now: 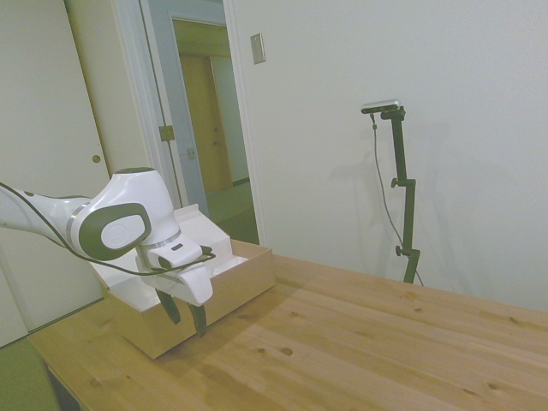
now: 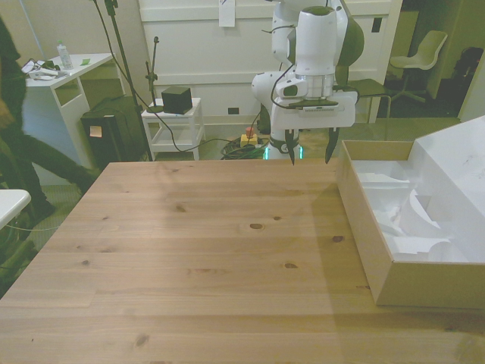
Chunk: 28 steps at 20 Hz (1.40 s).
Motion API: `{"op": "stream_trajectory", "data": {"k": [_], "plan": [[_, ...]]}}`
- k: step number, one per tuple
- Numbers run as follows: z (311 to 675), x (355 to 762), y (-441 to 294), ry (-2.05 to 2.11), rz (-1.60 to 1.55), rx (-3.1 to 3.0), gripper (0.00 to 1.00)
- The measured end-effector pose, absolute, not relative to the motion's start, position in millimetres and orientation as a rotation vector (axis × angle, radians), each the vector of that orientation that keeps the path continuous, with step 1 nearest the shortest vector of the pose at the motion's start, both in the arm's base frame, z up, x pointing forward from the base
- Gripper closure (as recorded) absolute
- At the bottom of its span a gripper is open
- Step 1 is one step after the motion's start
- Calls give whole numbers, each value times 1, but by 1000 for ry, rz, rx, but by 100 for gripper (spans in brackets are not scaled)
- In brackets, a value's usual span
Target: Close the box
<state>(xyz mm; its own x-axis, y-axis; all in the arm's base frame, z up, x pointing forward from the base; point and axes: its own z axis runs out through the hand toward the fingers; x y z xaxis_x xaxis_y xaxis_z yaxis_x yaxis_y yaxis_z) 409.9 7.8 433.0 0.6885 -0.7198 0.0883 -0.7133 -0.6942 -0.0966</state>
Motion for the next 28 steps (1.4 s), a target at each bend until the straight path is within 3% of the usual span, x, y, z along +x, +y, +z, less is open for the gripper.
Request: {"op": "stream_trajectory", "data": {"k": [4, 13, 23, 28], "plan": [[438, 409, 14, 1198, -203, -2834, 0], [546, 394, 85, 987, -491, -2746, 0], [629, 375, 195, 638, -714, -2730, 0], [646, 379, 234, 535, -741, -2751, 0]]}}
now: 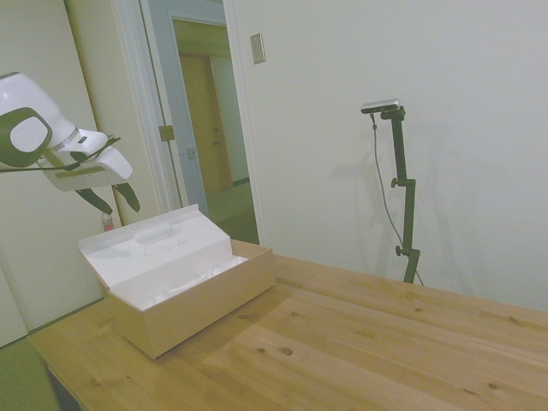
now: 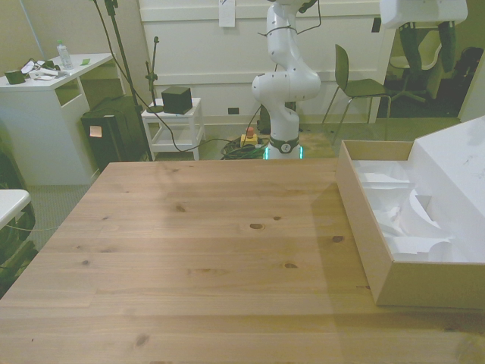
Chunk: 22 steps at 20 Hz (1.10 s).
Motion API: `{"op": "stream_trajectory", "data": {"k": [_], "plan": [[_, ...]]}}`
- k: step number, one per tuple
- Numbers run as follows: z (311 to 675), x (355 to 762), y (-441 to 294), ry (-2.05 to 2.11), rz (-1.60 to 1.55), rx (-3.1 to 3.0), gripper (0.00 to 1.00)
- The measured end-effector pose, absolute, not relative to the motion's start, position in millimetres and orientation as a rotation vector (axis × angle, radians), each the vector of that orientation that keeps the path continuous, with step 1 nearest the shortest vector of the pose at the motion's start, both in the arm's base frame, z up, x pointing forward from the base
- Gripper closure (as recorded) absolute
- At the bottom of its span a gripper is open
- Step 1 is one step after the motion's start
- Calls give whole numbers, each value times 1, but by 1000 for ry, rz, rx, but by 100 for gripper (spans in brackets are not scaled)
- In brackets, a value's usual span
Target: Close the box
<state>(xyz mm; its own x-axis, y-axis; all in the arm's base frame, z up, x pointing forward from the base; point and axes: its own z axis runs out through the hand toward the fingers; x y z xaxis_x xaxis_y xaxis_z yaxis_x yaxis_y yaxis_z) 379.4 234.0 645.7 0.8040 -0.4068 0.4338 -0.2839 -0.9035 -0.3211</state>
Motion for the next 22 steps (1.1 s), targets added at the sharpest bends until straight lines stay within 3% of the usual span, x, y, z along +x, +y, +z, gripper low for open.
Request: {"op": "stream_trajectory", "data": {"k": [9, 22], "plan": [[618, 389, 344, 314, -821, -2853, 0], [545, 411, 476, 135, -931, -2993, 0]]}}
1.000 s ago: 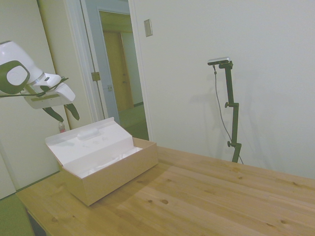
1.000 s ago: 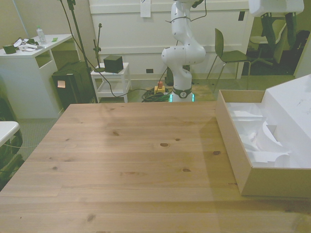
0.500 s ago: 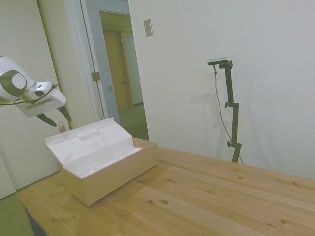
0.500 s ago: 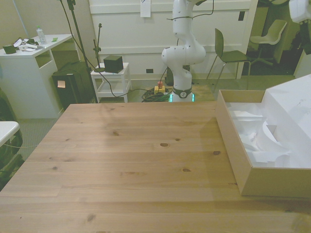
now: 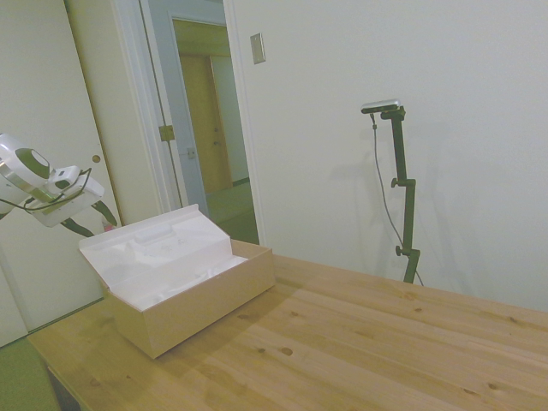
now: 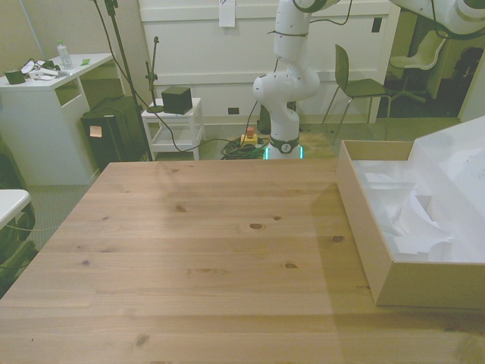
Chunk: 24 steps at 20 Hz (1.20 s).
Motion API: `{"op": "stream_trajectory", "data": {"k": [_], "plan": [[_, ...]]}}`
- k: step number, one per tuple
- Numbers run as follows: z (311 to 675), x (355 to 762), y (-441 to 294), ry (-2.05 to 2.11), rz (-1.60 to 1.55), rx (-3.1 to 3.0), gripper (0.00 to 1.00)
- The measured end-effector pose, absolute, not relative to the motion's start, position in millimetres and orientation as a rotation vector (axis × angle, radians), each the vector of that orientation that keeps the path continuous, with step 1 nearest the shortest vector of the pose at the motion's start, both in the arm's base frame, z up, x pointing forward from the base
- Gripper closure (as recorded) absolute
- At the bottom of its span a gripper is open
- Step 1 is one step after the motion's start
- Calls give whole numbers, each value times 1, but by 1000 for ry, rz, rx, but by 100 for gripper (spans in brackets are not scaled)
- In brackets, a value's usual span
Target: Close the box
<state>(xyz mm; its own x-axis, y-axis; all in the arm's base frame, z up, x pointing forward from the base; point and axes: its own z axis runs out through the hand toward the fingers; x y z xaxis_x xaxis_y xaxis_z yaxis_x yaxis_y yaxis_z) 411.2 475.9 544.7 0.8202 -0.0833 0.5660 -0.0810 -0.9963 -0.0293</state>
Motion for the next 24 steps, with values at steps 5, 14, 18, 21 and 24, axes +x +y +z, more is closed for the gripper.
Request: {"op": "stream_trajectory", "data": {"k": [5, 14, 18, 21, 24], "plan": [[523, 445, 490, 173, -915, -3046, 0], [619, 473, 372, 545, -967, -3017, 0], [653, 474, 244, 705, -866, -3013, 0], [626, 485, 136, 843, -750, -3010, 0], [575, 483, 57, 953, -653, -2976, 0]]}}
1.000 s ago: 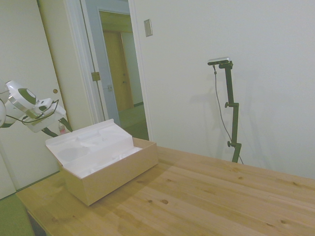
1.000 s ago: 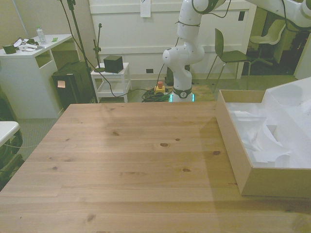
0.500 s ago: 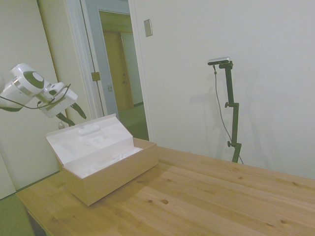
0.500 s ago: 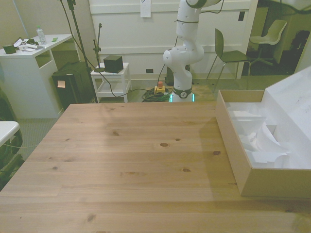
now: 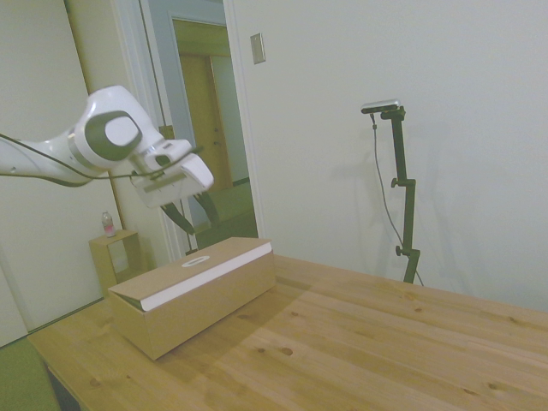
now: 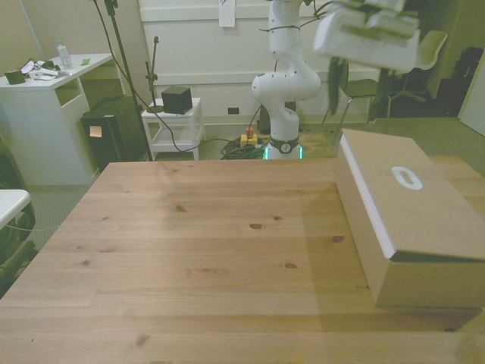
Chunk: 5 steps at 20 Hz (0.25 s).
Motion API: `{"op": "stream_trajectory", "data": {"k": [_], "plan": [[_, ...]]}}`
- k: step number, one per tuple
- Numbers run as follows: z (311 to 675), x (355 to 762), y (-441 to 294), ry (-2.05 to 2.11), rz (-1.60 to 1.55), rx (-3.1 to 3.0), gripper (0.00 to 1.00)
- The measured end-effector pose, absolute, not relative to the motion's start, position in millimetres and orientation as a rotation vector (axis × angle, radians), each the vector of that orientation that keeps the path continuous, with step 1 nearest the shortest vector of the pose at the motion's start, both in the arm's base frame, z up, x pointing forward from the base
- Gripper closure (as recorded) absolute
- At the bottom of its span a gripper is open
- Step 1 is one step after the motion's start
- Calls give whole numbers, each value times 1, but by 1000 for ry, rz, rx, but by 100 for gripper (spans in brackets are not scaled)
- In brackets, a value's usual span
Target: Close the box
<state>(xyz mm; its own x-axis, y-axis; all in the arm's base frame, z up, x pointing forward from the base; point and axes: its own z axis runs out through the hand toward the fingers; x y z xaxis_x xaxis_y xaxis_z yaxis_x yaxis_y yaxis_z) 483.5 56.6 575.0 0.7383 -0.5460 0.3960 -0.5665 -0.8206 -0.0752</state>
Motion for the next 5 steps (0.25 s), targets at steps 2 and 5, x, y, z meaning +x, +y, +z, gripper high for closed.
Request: {"op": "stream_trajectory", "data": {"k": [2, 5], "plan": [[544, 471, 26, -973, 598, 2900, 0], [505, 440, 4, -1040, 559, 2933, 0]]}}
